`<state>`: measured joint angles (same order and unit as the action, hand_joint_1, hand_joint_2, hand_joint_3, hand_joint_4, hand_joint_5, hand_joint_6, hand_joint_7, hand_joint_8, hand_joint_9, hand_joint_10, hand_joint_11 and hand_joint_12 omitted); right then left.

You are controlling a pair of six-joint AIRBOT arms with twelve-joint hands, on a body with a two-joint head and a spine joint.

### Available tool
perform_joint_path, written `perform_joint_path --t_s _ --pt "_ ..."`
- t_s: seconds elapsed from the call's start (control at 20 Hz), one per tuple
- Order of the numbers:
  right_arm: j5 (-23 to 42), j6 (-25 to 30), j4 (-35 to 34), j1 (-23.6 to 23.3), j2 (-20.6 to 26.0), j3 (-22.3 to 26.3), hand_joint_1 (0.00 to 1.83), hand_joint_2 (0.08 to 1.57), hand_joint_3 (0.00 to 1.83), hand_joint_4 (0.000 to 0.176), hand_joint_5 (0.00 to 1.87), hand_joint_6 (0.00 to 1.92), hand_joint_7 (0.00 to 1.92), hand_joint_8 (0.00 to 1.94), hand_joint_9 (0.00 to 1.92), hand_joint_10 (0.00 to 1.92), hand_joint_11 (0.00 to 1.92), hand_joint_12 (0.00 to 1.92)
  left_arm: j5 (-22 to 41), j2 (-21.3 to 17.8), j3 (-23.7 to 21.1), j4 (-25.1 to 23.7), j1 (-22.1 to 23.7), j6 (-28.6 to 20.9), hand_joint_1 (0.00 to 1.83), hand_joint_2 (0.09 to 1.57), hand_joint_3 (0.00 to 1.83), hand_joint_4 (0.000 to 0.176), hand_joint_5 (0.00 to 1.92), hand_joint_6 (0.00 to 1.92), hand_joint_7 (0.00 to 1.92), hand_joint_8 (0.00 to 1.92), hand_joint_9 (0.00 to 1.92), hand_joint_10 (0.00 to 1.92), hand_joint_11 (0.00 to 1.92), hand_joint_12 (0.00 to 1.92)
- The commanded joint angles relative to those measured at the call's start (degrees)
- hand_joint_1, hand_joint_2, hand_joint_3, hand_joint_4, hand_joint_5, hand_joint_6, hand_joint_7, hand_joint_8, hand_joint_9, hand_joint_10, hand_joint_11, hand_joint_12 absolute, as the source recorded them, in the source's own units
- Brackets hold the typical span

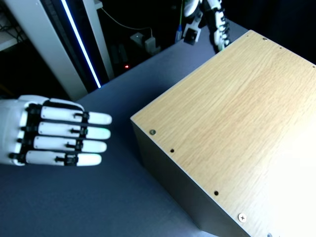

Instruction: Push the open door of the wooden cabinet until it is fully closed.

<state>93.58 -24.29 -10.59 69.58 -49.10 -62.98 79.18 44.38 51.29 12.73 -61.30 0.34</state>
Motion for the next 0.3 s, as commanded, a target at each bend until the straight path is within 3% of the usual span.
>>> perform_joint_path --t_s 0.0,0.15,0.25 --pt "7.42 0.27 -1.26 -0.20 0.41 -0.07 0.70 1.43 0.01 0.000 0.34 0.00 0.34 0.00 0.30 0.01 0.00 0.76 9.38 -0.56 -0.24 0.14 0.20 -0.34 0.33 1.38 0.00 0.008 0.20 0.01 0.18 0.01 0.11 0.01 0.04 0.02" --pt "7.43 0.26 -1.10 -1.34 0.43 -0.20 0.72 1.45 0.01 0.000 0.33 0.00 0.33 0.00 0.30 0.00 0.00 0.77 12.98 -1.45 -0.79 2.04 -1.59 -0.34 0.43 1.39 0.00 0.000 0.21 0.00 0.19 0.00 0.14 0.01 0.07 0.02" --pt "7.44 0.24 -0.29 -2.31 0.43 -0.07 0.84 1.44 0.00 0.000 0.32 0.00 0.34 0.01 0.34 0.01 0.00 0.81 14.72 -1.59 -0.99 2.52 -2.13 -0.34 0.45 1.33 0.00 0.000 0.21 0.00 0.18 0.00 0.16 0.01 0.11 0.04"
